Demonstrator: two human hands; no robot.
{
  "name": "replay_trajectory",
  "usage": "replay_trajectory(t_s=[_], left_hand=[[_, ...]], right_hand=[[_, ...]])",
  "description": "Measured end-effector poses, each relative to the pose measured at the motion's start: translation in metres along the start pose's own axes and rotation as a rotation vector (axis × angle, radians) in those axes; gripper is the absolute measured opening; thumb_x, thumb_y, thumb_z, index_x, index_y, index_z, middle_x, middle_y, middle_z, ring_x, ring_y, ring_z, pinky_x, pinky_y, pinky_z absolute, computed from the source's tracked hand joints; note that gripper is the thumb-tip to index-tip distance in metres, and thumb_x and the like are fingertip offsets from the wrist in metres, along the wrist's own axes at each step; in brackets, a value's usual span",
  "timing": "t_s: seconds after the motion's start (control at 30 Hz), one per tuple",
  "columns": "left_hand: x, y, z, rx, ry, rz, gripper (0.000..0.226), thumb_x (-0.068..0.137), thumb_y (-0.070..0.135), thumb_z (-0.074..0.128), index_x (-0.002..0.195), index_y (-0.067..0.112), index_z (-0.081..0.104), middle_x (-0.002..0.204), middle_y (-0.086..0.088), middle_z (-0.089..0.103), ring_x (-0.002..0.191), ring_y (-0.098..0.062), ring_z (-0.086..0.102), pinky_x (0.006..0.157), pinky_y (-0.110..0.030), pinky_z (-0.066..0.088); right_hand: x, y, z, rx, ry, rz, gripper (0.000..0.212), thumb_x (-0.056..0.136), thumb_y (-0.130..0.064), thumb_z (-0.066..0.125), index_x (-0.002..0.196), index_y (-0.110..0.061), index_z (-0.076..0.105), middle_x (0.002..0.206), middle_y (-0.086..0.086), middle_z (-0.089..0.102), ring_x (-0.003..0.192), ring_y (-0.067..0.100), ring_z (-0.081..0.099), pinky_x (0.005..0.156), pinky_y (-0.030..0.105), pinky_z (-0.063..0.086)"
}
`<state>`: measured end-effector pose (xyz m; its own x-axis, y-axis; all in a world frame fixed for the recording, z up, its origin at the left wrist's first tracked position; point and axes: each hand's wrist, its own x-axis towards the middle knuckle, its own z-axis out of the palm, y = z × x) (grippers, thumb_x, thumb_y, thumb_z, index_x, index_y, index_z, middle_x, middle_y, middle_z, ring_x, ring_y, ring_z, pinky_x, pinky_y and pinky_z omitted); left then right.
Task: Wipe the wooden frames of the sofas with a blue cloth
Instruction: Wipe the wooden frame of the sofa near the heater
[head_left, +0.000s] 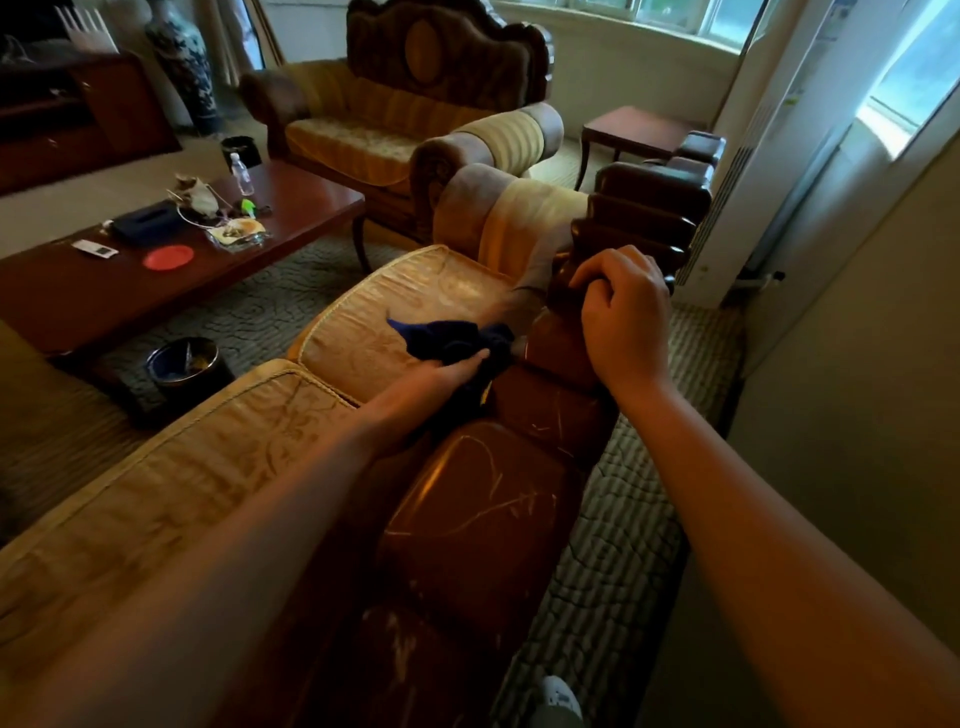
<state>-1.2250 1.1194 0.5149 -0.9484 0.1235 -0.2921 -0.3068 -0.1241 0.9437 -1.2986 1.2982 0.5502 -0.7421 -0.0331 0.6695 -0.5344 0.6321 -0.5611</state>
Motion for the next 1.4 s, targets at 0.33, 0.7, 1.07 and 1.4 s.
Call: replay_trajectory(t_s=[0.33, 0.7, 1.07, 1.4], left_hand=[[0.038, 0.033, 0.042, 0.069, 0.043, -0.023, 0.029, 0.103, 0.029, 0.035, 0.116, 0.012, 0.056, 0.097, -0.002, 0.057, 0.095, -0.017, 0.054, 0.060, -0.013, 0.048], [0.013, -0.015, -0.004, 0.026, 0.135, -0.037, 0.029, 0.091, 0.040, 0.058, 0.105, 0.018, 0.069, 0.095, -0.004, 0.071, 0.090, -0.019, 0.067, 0.088, -0.035, 0.052], [0.048, 0.030, 0.032, 0.126, 0.067, -0.084, 0.033, 0.098, 0.043, 0.045, 0.091, 0.015, 0.064, 0.070, -0.003, 0.071, 0.068, -0.015, 0.068, 0.077, -0.034, 0.055], [0.004, 0.017, 0.031, -0.013, 0.119, -0.098, 0.027, 0.100, 0.024, 0.043, 0.081, 0.018, 0.061, 0.062, -0.004, 0.062, 0.053, -0.013, 0.061, 0.061, -0.026, 0.048]], right_hand=[[-0.001, -0.001, -0.002, 0.036, 0.026, 0.018, 0.030, 0.085, 0.001, 0.041, 0.073, -0.008, 0.066, 0.080, -0.007, 0.055, 0.083, 0.009, 0.050, 0.075, 0.000, 0.030], [-0.002, 0.001, 0.000, 0.034, 0.039, 0.004, 0.029, 0.084, 0.001, 0.041, 0.073, -0.008, 0.066, 0.080, -0.002, 0.059, 0.085, 0.010, 0.051, 0.074, 0.001, 0.031], [-0.003, 0.005, 0.001, 0.082, 0.083, 0.017, 0.030, 0.085, 0.002, 0.042, 0.069, -0.009, 0.065, 0.076, -0.007, 0.055, 0.080, 0.005, 0.048, 0.079, 0.001, 0.029], [-0.002, 0.005, -0.002, 0.132, 0.109, 0.021, 0.031, 0.083, 0.002, 0.041, 0.064, -0.007, 0.064, 0.074, 0.006, 0.063, 0.080, 0.015, 0.055, 0.075, 0.004, 0.033]])
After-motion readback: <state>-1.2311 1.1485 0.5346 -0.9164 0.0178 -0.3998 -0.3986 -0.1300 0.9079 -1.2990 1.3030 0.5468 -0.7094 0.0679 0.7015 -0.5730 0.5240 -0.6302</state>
